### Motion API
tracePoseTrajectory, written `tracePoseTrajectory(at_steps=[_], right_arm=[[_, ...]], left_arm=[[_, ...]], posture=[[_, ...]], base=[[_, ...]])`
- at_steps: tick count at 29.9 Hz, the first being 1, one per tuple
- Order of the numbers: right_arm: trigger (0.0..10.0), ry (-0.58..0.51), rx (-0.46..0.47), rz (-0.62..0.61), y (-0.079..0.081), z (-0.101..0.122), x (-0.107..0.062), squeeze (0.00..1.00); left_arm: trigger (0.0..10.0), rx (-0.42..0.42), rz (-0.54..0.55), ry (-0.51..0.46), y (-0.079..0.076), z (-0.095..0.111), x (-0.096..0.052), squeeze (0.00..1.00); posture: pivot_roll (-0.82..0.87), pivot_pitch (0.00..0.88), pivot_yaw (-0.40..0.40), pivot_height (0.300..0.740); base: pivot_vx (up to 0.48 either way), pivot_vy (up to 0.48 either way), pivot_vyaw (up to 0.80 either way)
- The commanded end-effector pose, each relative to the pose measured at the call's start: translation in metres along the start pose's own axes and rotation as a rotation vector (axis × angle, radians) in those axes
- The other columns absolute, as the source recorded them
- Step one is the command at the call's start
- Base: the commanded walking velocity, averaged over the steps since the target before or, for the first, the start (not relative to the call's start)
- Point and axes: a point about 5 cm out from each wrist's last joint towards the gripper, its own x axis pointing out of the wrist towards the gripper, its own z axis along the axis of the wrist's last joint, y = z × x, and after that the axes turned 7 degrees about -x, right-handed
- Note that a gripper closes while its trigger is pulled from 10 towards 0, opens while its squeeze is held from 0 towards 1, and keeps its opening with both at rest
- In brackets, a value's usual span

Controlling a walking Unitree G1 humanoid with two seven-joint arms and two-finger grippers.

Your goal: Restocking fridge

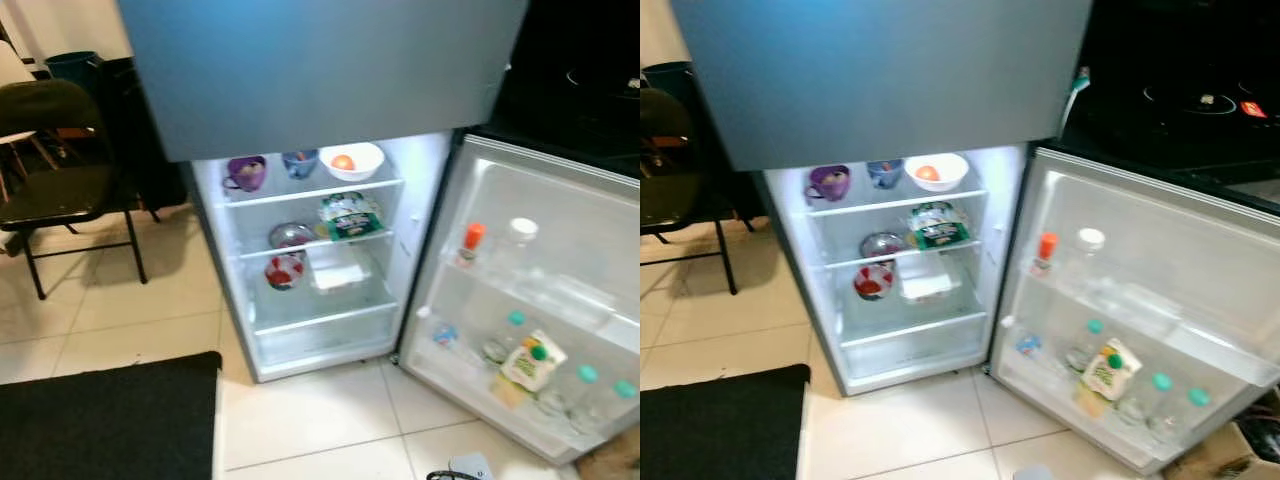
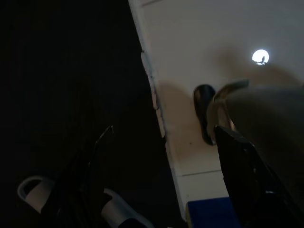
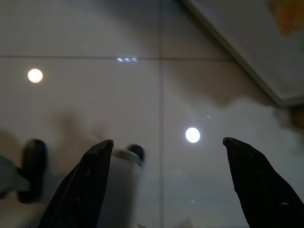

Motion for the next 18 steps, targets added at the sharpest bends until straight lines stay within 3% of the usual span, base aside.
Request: tracePoseTrajectory(at_steps=[1,10,18], right_arm=[[10.0,0.021,0.011,0.003,0.0036,-0.0055,-0.0021,0.00],[10.0,0.031,0.007,0.001,0.0023,-0.0077,-0.0028,0.00],[10.0,0.039,0.006,0.003,0.0031,-0.0092,-0.0032,0.00]], left_arm=[[10.0,0.013,0.010,0.013,0.0045,-0.0056,-0.0024,0.00],[10.0,0.013,0.008,0.011,0.0037,-0.0057,-0.0024,0.00],[10.0,0.016,0.011,0.014,0.0052,-0.0062,-0.0028,0.00]], posture=[[-0.08,0.097,0.036,0.740],[-0.08,0.096,0.035,0.740],[-0.08,0.093,0.039,0.740]], base=[[0.000,-0.416,0.00],[0.000,-0.390,0.00],[0.000,-0.030,0.00]])
